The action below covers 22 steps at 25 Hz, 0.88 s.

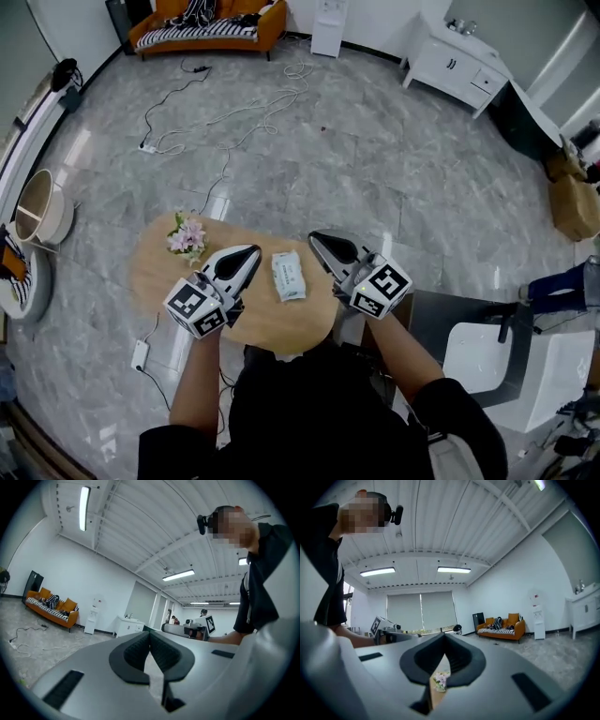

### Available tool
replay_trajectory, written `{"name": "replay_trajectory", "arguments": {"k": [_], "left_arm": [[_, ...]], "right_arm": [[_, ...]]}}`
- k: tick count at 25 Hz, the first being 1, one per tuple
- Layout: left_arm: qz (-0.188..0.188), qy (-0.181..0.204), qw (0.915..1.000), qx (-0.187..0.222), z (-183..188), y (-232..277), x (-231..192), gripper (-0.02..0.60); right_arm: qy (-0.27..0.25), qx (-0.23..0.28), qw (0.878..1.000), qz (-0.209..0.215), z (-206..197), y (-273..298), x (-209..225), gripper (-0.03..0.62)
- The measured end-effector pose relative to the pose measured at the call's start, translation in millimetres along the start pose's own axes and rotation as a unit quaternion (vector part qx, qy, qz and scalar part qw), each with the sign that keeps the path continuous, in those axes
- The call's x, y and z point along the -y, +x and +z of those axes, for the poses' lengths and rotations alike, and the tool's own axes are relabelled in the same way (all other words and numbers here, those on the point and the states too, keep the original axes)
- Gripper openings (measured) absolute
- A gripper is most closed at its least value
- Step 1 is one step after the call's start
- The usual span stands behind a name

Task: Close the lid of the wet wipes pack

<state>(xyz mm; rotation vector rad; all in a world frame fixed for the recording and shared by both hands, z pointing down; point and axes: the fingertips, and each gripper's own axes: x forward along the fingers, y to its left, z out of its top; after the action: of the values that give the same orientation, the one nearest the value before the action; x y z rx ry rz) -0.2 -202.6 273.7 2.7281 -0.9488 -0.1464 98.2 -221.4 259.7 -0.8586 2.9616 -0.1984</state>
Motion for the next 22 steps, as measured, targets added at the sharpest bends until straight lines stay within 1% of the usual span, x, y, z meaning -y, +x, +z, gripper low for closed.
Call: {"name": "replay_trajectory", "arguments": {"k": [3, 6, 9, 11, 13, 16, 18, 20, 22], "left_arm": [[-0.016, 0.026, 0.9995, 0.008, 25, 3, 25, 0.015], [-0.027, 0.046, 0.9984, 0.021, 42, 1, 53, 0.015], [-0.03, 0.059, 0.9975, 0.027, 51, 1, 71, 0.015], [-0.027, 0.057, 0.9976, 0.029, 51, 0, 80, 0.015], [-0.021, 0.052, 0.9979, 0.031, 46, -1, 89, 0.015], [-0.014, 0.045, 0.9984, 0.03, 32, 2, 105, 0.015], [-0.009, 0.035, 0.999, 0.025, 22, 7, 115, 0.015], [-0.006, 0.017, 0.9996, 0.024, 14, 10, 127, 0.015], [-0.007, 0.01, 0.9997, 0.02, 7, 11, 138, 0.017]], "right_arm": [[-0.021, 0.024, 0.999, 0.013, 26, -20, -10, 0.011], [-0.037, 0.038, 0.998, 0.021, 42, -41, -21, 0.011], [-0.036, 0.054, 0.998, 0.025, 52, -56, -22, 0.011], [-0.032, 0.062, 0.997, 0.035, 55, -66, -24, 0.011], [-0.03, 0.068, 0.996, 0.054, 55, -75, -30, 0.011], [-0.024, 0.072, 0.994, 0.079, 51, -89, -36, 0.011], [-0.01, 0.074, 0.993, 0.093, 46, -99, -39, 0.011], [0.008, 0.07, 0.992, 0.109, 37, -108, -45, 0.011], [0.02, 0.057, 0.991, 0.12, 28, -114, -51, 0.011]]}}
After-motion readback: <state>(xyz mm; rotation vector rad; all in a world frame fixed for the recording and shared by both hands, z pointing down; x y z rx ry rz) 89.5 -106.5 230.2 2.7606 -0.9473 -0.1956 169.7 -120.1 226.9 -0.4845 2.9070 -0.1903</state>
